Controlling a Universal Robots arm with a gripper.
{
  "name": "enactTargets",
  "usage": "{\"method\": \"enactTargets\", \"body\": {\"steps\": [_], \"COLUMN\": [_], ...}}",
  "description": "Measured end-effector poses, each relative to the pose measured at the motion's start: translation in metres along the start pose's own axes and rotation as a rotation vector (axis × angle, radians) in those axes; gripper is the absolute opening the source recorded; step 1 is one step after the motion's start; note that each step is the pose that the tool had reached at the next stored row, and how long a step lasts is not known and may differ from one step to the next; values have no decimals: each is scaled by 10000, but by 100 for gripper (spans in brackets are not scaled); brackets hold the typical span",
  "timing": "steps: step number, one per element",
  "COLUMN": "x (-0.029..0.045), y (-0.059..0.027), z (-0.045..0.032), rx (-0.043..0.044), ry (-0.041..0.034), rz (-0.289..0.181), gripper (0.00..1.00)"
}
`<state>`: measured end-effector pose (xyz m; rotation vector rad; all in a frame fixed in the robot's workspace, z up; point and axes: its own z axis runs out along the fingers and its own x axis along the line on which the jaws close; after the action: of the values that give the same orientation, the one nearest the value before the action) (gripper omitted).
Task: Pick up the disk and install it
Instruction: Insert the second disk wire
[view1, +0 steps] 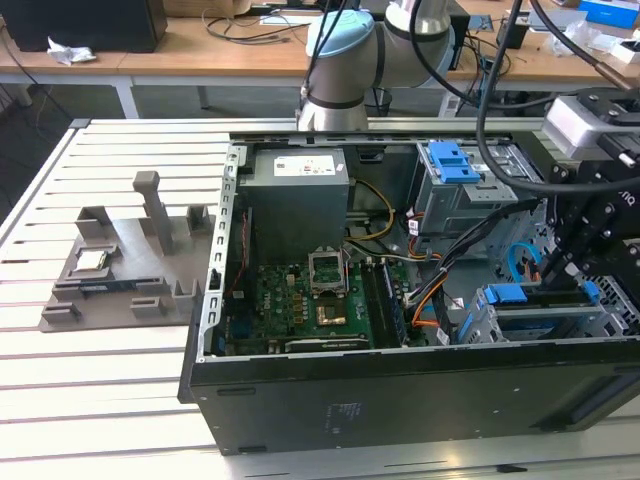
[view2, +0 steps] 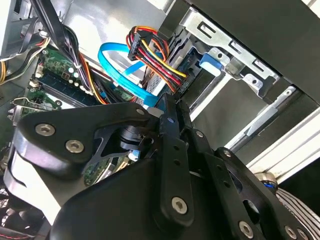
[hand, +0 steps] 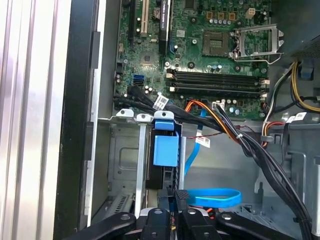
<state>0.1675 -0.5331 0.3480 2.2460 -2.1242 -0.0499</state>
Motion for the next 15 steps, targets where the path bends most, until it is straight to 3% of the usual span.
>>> {"method": "enactTargets", "body": {"steps": [8, 15], "x": [0, -2], "y": [6, 16], "z": [44, 33], "rx": [1, 1], "ry": [0, -31], "rz": [3, -5], "gripper": [16, 16]}}
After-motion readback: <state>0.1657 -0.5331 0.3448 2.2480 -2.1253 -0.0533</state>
